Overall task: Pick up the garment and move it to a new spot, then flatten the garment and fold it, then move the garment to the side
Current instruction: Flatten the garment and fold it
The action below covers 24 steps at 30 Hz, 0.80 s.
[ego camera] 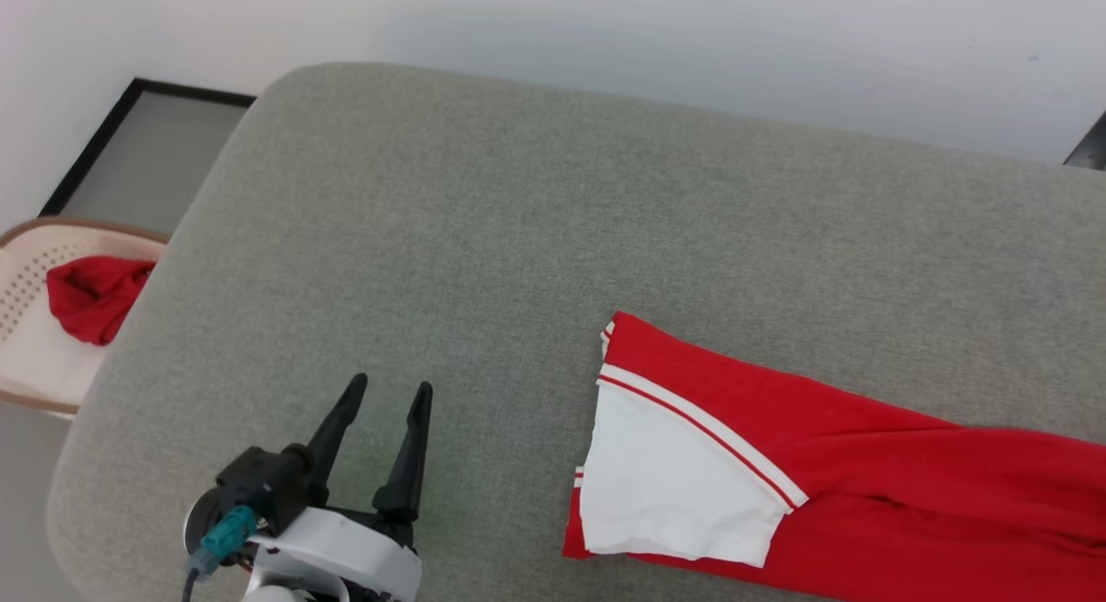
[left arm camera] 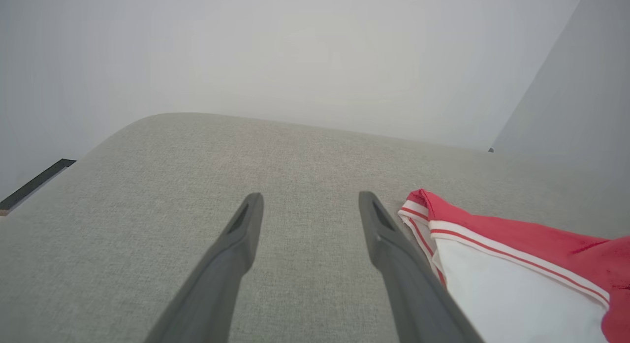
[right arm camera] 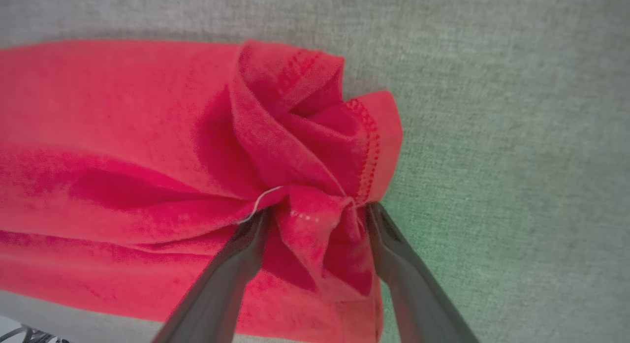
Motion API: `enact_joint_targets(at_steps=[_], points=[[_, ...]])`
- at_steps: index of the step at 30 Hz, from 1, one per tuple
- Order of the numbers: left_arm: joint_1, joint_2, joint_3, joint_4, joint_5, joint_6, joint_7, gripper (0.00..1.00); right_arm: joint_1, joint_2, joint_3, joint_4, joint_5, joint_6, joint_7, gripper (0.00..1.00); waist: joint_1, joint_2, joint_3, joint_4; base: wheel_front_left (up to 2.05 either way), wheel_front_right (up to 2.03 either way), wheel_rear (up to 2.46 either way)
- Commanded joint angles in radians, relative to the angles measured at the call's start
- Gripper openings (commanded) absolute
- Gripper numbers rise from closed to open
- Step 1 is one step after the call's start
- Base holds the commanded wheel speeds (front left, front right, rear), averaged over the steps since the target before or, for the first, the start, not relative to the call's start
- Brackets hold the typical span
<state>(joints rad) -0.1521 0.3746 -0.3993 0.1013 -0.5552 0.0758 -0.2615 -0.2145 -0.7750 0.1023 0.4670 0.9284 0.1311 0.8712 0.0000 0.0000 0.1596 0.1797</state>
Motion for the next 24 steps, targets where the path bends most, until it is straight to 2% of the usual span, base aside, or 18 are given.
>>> enact_joint_targets(at_steps=[1, 4, 5, 6, 8, 9, 10, 18, 24], points=[[0.005, -0.009, 0.011, 0.009, 0.008, -0.011, -0.004, 1.00, -0.002, 0.030, 0.004, 0.010, -0.007, -0.001, -0.007, 1.00, 0.0000, 0.0000, 0.012, 0.010, 0.00, 0.00, 0.00], [-0.003, -0.038, 0.032, 0.029, 0.032, -0.034, -0.004, 1.00, -0.010, 0.063, -0.001, 0.027, -0.032, -0.001, -0.014, 0.99, 0.0000, 0.0000, 0.017, 0.013, 0.00, 0.00, 0.00], [-0.004, -0.045, 0.039, 0.035, 0.040, -0.043, -0.004, 1.00, -0.011, 0.073, -0.001, 0.030, -0.037, -0.001, -0.016, 0.79, 0.0000, 0.0000, 0.018, 0.015, 0.00, 0.00, 0.00], [-0.006, -0.050, 0.047, 0.039, 0.046, -0.050, -0.004, 1.00, -0.013, 0.082, -0.002, 0.030, -0.041, 0.000, -0.018, 0.54, 0.0000, 0.0000, 0.018, 0.015, 0.00, 0.00, 0.00], [-0.008, -0.063, 0.063, 0.050, 0.058, -0.063, -0.004, 1.00, -0.013, 0.096, -0.001, 0.032, -0.044, 0.000, -0.014, 0.34, 0.0000, 0.0000, 0.018, 0.016, 0.00, 0.00, 0.00], [-0.009, -0.069, 0.070, 0.056, 0.067, -0.070, -0.004, 1.00, -0.012, 0.101, -0.001, 0.033, -0.046, 0.001, -0.013, 0.21, 0.0000, 0.0000, 0.017, 0.017, 0.00, 0.00, 0.00], [-0.009, -0.072, 0.075, 0.059, 0.074, -0.074, -0.004, 1.00, -0.011, 0.104, -0.002, 0.034, -0.048, 0.002, -0.012, 0.02, 0.0000, 0.0000, 0.016, 0.017, 0.00, 0.00, 0.00], [0.003, -0.108, 0.133, 0.080, 0.111, -0.110, -0.004, 1.00, 0.005, 0.111, -0.019, 0.036, -0.055, 0.001, -0.023, 0.00, 0.0000, 0.0000, 0.008, 0.008, 0.00, 0.00, 0.00], [0.015, -0.131, 0.171, 0.078, 0.133, -0.131, -0.004, 1.00, 0.001, 0.117, -0.051, 0.030, -0.058, 0.001, -0.073, 0.00, 0.0000, 0.0000, 0.003, -0.012, 0.00, 0.00, 0.00]])
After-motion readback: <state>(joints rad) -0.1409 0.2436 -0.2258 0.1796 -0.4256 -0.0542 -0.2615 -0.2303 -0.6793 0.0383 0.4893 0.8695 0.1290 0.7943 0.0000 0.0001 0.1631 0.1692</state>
